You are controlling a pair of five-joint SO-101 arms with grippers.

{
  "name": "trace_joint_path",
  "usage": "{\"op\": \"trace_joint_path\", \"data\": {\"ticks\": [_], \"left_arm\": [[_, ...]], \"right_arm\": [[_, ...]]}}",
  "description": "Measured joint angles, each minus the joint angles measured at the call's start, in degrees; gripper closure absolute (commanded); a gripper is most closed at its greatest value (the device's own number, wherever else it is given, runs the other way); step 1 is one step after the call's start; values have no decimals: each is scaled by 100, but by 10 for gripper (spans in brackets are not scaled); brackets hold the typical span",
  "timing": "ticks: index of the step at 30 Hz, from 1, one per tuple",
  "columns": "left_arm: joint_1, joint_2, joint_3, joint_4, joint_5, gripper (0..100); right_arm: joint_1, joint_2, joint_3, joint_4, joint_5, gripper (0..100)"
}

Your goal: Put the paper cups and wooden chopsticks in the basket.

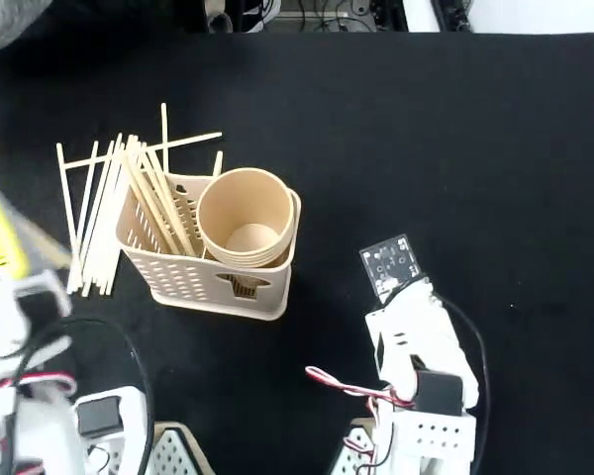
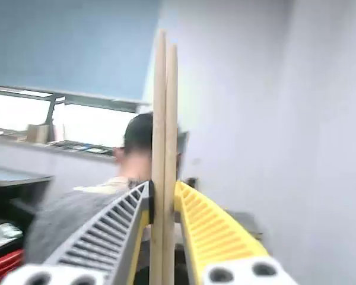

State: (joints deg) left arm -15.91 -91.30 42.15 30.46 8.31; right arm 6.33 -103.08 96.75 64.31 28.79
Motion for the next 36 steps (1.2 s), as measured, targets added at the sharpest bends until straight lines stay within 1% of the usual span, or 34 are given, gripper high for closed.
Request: {"op": "trace_joint_path", "data": {"ticks": [2, 5, 9, 13, 15, 24, 25, 27, 29, 31, 36], "left_arm": [[448, -255, 580, -352, 0, 970], [897, -220, 1037, -554, 0, 970], [1336, 185, 1547, -659, 387, 971], [1407, 580, 1899, -1231, 756, 971], [1407, 686, 2057, -1512, 791, 971], [1389, 862, 2848, -2013, 800, 966], [1389, 862, 2884, -2022, 800, 952], [1389, 862, 2901, -2022, 800, 870], [1389, 862, 2901, -1793, 800, 799], [1389, 888, 2752, -1275, 800, 793], [1389, 914, 1749, 299, 800, 783]], "right_arm": [[0, 0, 0, 0, 0, 985], [0, 0, 0, 0, 0, 985], [0, 0, 0, 0, 44, 985], [0, 0, 0, 0, 202, 985], [0, 0, 0, 0, 211, 985], [0, 0, 0, 0, 211, 985], [0, 0, 0, 0, 211, 985], [0, 0, 0, 0, 211, 985], [0, 0, 0, 0, 211, 985], [0, 0, 0, 0, 211, 985], [0, 0, 0, 0, 211, 985]]}}
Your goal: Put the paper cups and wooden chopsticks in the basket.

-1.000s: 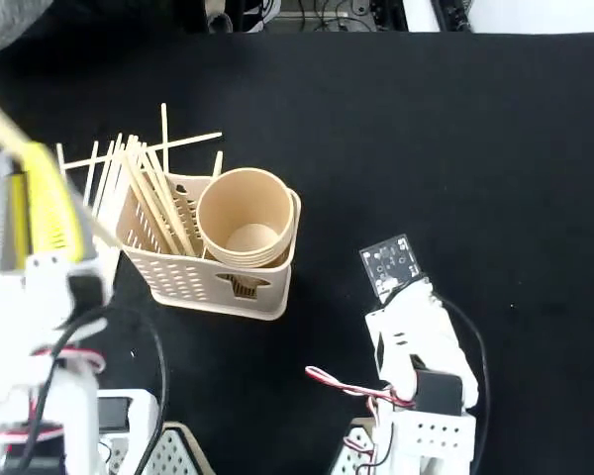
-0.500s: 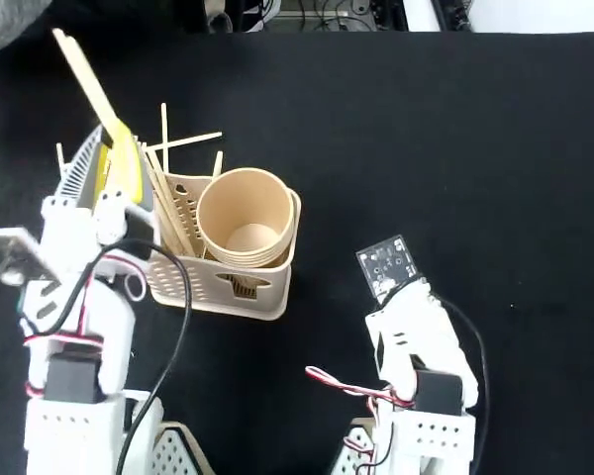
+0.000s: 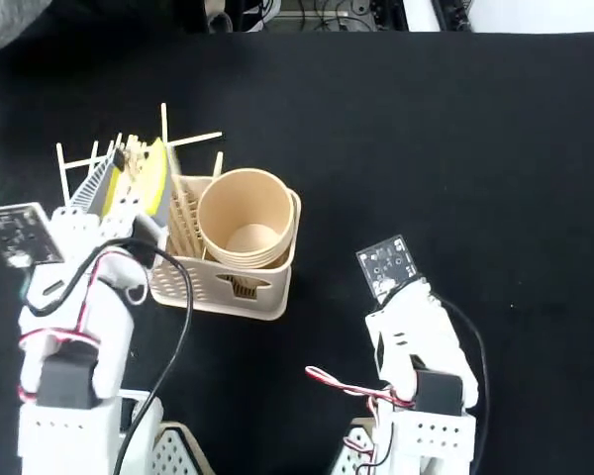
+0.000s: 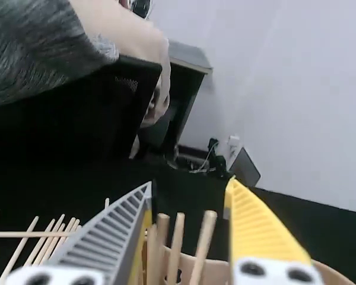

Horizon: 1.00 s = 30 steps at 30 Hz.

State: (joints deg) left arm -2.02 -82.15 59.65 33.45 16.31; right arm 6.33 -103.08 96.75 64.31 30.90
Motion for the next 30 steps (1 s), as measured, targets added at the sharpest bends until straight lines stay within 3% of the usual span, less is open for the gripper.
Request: {"op": "trace_joint_path", "data": {"ticks": [7, 12, 19, 30], "left_arm": [[-193, 114, -1486, 1574, -281, 780], [-1380, 1178, -2576, 2470, -659, 780], [-3270, 3965, -4070, 3393, -1152, 778], [-3446, 7393, -5266, 3771, -1802, 776]], "right_arm": [[0, 0, 0, 0, 0, 985], [0, 0, 0, 0, 0, 985], [0, 0, 0, 0, 0, 985], [0, 0, 0, 0, 0, 985]]}}
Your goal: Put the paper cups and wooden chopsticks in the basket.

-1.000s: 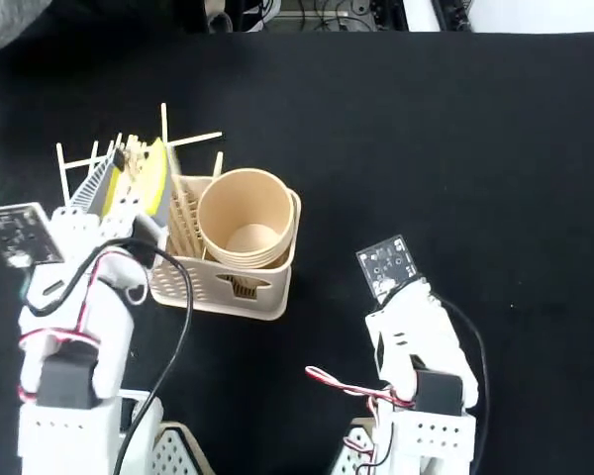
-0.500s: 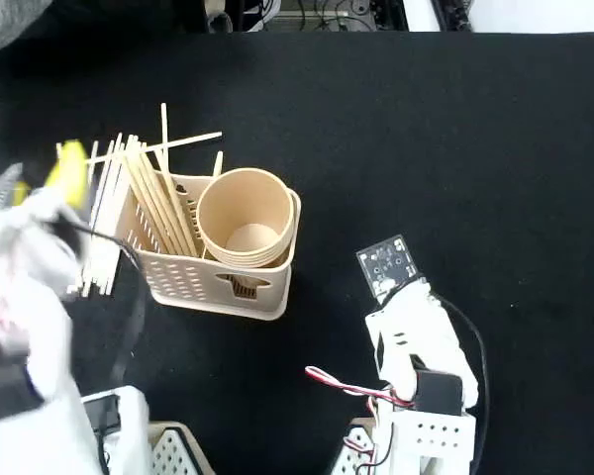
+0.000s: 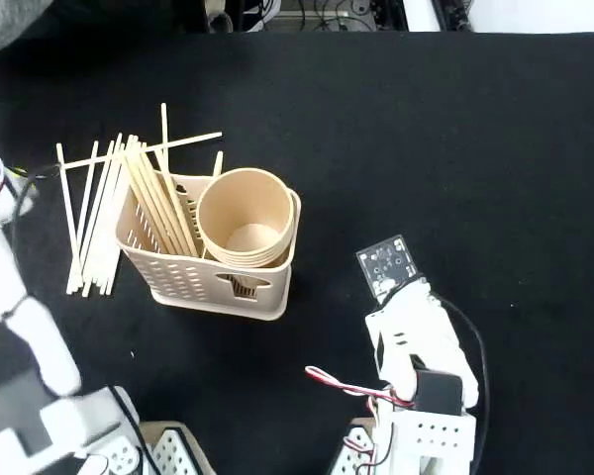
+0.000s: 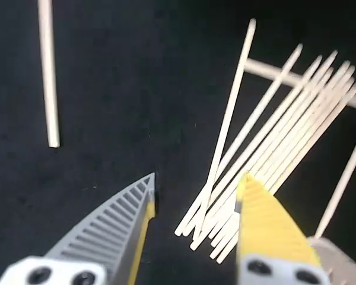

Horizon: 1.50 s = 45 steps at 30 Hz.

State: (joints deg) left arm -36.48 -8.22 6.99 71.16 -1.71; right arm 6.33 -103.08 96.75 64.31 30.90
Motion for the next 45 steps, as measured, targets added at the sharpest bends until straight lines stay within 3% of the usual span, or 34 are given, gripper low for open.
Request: {"op": "trace_joint_path", "data": {"ticks": [4, 20, 22, 25, 31, 45], "left_arm": [[334, 1116, -431, -9, -378, 776], [1099, 4774, -3068, -53, -448, 783], [1099, 4967, -3279, -44, -466, 830], [1134, 5152, -3516, -35, -466, 980], [1143, 5222, -3763, 9, -457, 970], [1125, 4782, -4176, 1486, -484, 971]], "right_arm": [[0, 0, 0, 0, 0, 985], [0, 0, 0, 0, 0, 985], [0, 0, 0, 0, 0, 985], [0, 0, 0, 0, 0, 985], [0, 0, 0, 0, 0, 985], [0, 0, 0, 0, 0, 985]]}}
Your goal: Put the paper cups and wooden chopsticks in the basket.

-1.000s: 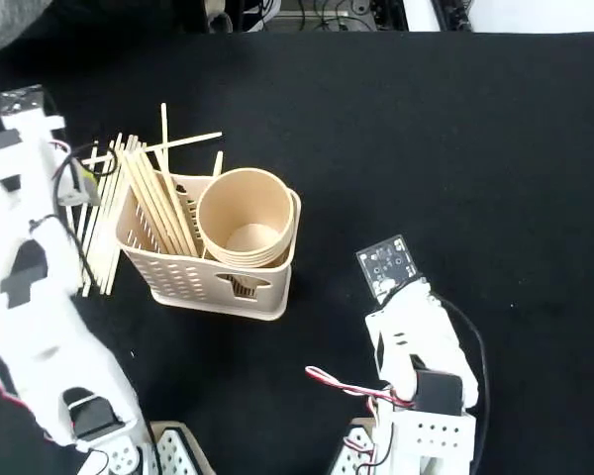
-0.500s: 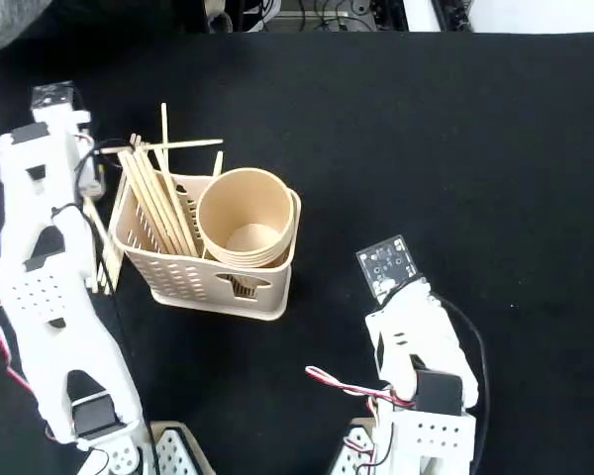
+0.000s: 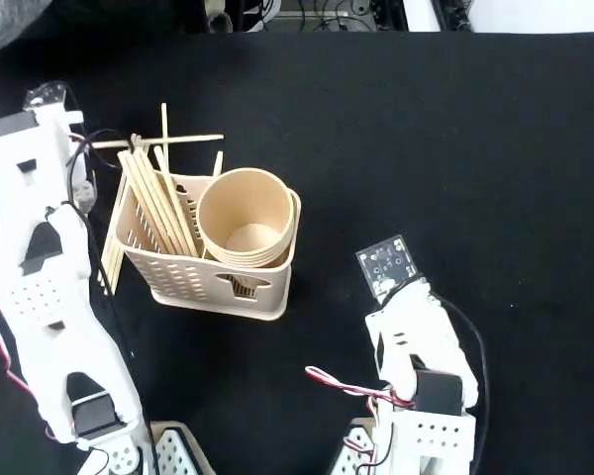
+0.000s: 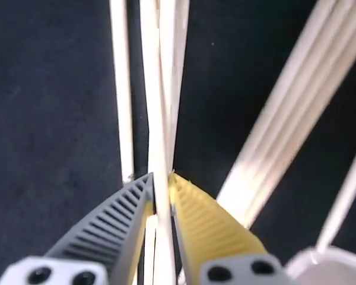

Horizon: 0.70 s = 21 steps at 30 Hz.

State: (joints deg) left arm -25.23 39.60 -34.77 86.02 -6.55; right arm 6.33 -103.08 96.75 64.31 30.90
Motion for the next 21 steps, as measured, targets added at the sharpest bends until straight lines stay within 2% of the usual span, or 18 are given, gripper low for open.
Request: {"op": "trace_joint_path", "data": {"ticks": [11, 21], "left_arm": [[0, -1451, 0, 949, 0, 971], [-501, -2303, 0, 1073, 9, 971]], "right_arm": [[0, 0, 0, 0, 0, 985], [0, 0, 0, 0, 0, 985]]}}
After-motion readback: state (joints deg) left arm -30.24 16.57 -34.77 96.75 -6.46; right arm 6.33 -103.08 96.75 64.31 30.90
